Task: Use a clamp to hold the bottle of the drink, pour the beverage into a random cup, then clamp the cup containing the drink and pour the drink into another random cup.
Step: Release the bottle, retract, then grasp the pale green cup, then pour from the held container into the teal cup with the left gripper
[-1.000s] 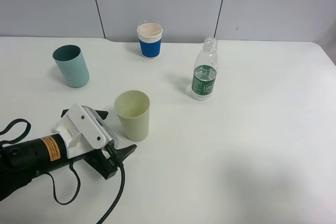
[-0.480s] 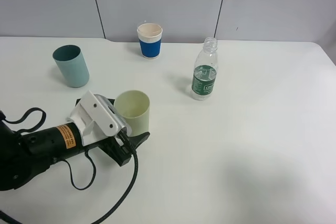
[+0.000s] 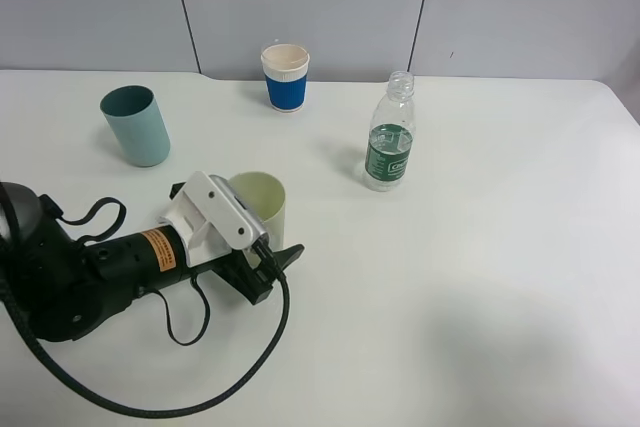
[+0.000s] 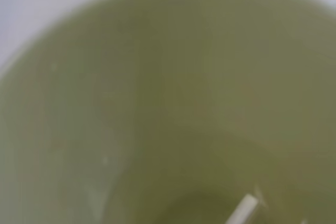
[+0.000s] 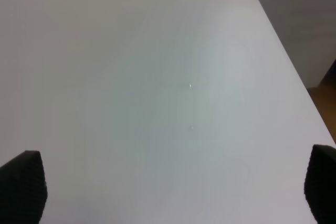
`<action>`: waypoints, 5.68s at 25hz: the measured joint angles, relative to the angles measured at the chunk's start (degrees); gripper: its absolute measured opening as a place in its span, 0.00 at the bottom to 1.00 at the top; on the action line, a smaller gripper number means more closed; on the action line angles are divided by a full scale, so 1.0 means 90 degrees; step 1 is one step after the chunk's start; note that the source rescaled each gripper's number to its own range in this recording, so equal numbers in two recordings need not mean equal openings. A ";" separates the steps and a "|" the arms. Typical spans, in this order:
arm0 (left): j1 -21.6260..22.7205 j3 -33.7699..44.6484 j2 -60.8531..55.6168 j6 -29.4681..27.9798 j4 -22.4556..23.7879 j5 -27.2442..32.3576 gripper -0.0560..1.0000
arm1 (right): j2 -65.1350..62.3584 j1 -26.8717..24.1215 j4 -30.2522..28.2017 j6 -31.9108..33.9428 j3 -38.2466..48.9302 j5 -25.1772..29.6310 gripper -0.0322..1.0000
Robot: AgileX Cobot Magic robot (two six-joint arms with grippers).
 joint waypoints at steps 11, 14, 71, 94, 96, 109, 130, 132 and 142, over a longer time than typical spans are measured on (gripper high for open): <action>0.0000 -0.0116 0.0198 -0.0259 0.0032 -0.0001 0.08 | 0.0000 0.0000 0.0000 0.0000 0.0000 0.0000 1.00; 0.0000 -0.0116 0.0198 -0.0274 0.0032 -0.0001 0.08 | 0.0000 0.0000 0.0000 0.0000 0.0000 0.0000 1.00; 0.0000 0.1682 -0.4214 0.1199 -0.6049 0.0905 0.08 | 0.0000 0.0000 0.0000 0.0000 0.0000 0.0000 1.00; 0.1310 0.0600 -0.4483 0.5005 -0.7874 0.1694 0.08 | 0.0000 0.0000 0.0000 0.0002 0.0000 0.0000 1.00; 0.1686 0.0370 -0.4477 0.5252 -0.7740 0.2031 0.08 | 0.0000 0.0000 0.0000 0.0002 0.0000 0.0000 1.00; 0.2975 -0.0881 -0.4141 0.7046 -0.7369 0.2927 0.08 | 0.0000 0.0000 0.0000 0.0002 0.0000 0.0000 1.00; 0.2975 -0.2206 -0.2520 0.9524 -0.7491 0.3103 0.08 | 0.0000 0.0000 0.0000 0.0002 0.0000 0.0000 1.00; 0.2975 -0.2229 -0.2435 0.9696 -0.7463 0.3103 0.08 | 0.0000 0.0000 0.0000 0.0002 0.0000 0.0000 1.00; 0.2975 -0.2234 -0.2202 1.0298 -0.7417 0.3104 0.08 | 0.0000 0.0000 0.0000 0.0002 0.0000 0.0000 1.00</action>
